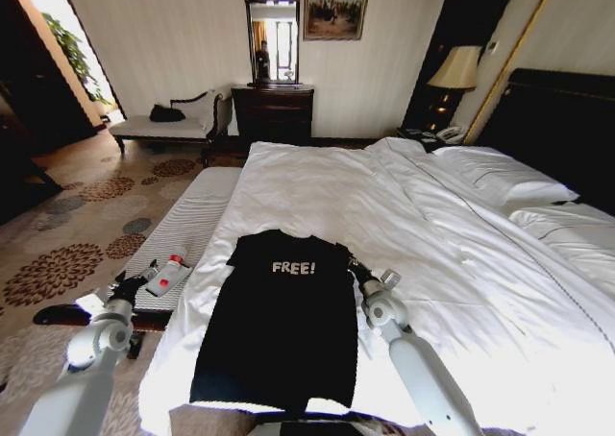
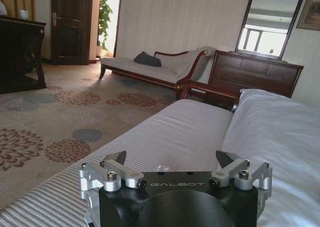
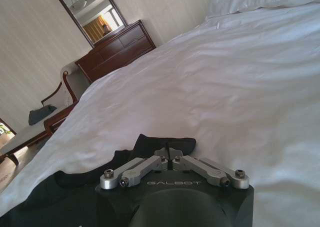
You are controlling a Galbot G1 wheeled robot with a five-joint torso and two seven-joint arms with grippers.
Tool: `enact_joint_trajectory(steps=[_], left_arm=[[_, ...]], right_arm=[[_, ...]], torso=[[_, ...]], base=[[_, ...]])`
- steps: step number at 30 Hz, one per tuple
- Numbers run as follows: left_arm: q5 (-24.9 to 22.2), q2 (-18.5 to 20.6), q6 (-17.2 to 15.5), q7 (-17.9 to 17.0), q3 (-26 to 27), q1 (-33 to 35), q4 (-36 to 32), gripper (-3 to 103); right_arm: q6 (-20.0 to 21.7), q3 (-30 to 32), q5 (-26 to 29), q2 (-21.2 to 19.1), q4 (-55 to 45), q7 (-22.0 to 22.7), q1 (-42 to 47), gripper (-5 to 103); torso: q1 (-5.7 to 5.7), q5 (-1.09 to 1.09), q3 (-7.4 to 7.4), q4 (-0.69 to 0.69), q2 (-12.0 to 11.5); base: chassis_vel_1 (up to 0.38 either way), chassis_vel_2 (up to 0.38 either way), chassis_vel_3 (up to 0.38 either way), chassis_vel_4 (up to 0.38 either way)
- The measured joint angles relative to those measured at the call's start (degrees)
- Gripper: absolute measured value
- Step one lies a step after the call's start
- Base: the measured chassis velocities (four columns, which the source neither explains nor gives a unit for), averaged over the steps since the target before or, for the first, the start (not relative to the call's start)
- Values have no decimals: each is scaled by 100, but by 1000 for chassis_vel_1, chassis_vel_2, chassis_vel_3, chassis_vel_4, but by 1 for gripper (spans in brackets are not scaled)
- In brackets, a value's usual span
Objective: Fold the clothes on the bed.
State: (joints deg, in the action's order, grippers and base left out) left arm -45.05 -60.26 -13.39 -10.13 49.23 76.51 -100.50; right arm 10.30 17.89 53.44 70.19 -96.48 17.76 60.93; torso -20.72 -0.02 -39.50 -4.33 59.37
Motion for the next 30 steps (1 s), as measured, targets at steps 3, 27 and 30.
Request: enact_joint_trajectory(steps=[3, 27, 30], left_arm=[[1, 0, -1, -1, 8, 15, -10, 100], [23, -15, -1, -4, 21, 78, -14, 100], [27, -17, 0, -4, 3, 75, -14, 100]], right_arm=[[-1, 0, -5, 15, 45, 0, 11, 1], [117, -24, -30, 200, -126, 322, 294, 78], [184, -37, -74, 225, -122, 417, 322, 89]], torso=[[0, 0, 0, -1, 0], [0, -1, 0, -1, 0], [0, -1, 0, -1, 0]], base=[[0, 0, 0, 0], [0, 0, 0, 0], [0, 0, 0, 0]])
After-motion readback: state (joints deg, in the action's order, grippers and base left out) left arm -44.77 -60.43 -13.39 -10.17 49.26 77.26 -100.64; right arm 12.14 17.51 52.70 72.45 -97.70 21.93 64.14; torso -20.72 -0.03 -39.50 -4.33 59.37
